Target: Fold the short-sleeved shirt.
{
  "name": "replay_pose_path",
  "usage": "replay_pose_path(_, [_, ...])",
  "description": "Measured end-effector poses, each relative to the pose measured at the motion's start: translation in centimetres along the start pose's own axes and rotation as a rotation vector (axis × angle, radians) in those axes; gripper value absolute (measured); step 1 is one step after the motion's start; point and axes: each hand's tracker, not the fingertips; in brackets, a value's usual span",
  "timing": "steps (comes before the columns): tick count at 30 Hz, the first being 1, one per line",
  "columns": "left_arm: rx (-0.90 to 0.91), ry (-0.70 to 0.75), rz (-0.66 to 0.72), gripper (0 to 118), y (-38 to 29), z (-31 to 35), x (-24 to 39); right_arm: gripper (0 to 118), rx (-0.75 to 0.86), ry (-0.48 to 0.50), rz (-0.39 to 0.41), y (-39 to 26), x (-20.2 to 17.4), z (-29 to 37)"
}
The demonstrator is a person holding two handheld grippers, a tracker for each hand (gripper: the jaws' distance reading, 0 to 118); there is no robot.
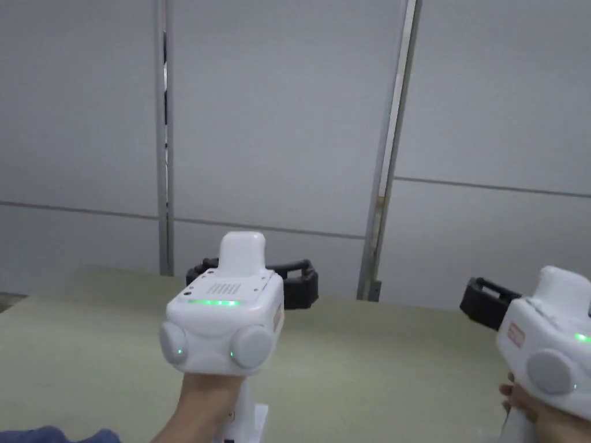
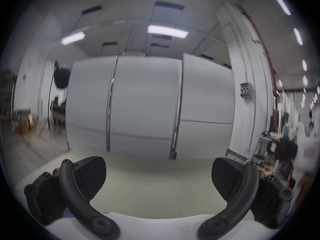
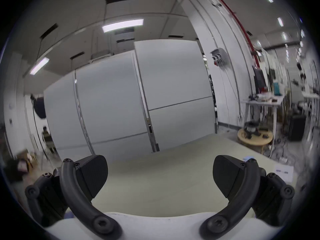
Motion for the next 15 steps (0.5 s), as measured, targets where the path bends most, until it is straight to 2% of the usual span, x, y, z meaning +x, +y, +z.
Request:
replay_pose_path(2, [-0.068, 0.037, -0.003, 118, -0.8, -0.8, -0.8, 118, -0.041, -0.013, 0.107, -2.0, 0.2, -0.3])
replay_pose_path(3, [-0.066, 0.052, -0.016, 118, -1.0, -0.8, -1.1, 118, -0.074, -0.018, 0.115, -2.7, 0.5, -0.5])
replay_pose_path(9, [-0.003, 0.05, -0.003, 118, -0.5, 0.6, -0.9, 118, -0.149, -0.051, -0.055, -4.3, 1.6, -1.6])
replay_pose_path(12, [0.038, 0.041, -0.042, 118, 0.2, 0.9, -0.4, 118, -0.129, -0.038, -0.031, -3.7, 1.3, -1.2])
replay_pose_path(15, [0.071, 0.038, -0.075, 118, 0.6, 0.9, 0.1, 118, -0.063, -0.005, 0.043, -2.8, 1.1, -0.6])
